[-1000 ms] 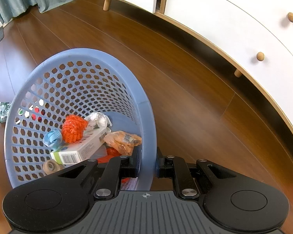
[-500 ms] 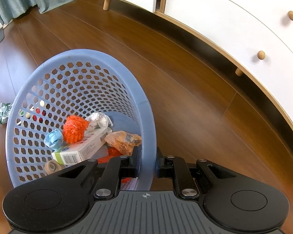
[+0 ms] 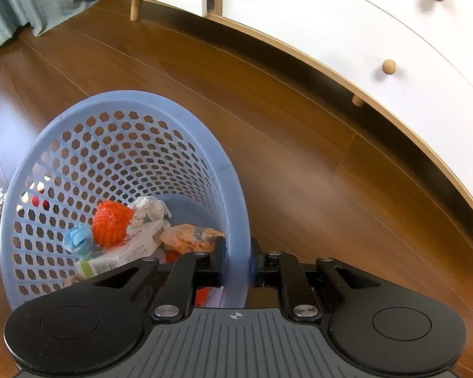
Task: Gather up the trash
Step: 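Move the open left gripper back toward the red cap, then grasp the red cap with the left gripper, then carry the red cap over the wastebasket and open the left gripper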
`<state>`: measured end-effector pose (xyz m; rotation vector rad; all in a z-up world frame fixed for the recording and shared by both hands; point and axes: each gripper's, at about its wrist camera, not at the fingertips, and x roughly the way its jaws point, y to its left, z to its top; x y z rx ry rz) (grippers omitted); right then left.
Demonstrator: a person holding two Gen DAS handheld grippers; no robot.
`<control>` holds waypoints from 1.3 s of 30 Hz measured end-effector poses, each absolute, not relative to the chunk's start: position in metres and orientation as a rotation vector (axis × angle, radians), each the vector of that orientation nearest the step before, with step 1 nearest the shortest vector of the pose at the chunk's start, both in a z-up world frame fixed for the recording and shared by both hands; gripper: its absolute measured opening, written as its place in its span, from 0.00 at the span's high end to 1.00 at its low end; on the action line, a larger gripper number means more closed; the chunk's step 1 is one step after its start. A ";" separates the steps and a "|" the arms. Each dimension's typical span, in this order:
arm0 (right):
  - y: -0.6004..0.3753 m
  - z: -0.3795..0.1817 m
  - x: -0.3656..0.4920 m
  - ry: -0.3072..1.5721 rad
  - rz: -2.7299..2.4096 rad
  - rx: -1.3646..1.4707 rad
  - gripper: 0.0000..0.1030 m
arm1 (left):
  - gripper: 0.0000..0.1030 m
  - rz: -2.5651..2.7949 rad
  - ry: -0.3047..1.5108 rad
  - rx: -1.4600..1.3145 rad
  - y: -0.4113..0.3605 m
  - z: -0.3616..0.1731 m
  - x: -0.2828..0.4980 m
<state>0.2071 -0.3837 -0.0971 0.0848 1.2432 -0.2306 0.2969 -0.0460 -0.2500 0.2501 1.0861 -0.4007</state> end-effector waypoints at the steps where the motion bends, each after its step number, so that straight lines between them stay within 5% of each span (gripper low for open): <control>1: -0.384 -0.097 0.207 1.244 -0.230 0.087 0.90 | 0.52 -0.398 1.093 0.243 -0.050 -0.258 0.301; 21: -0.381 -0.091 0.203 1.245 -0.219 0.081 0.90 | 0.58 -0.226 1.153 0.119 -0.061 -0.322 0.356; 24: -0.380 -0.091 0.203 1.245 -0.219 0.080 0.90 | 0.77 -0.241 1.158 0.120 -0.060 -0.325 0.357; 39: -0.377 -0.094 0.201 1.243 -0.217 0.069 0.90 | 0.80 -0.350 1.191 0.132 -0.032 -0.230 0.317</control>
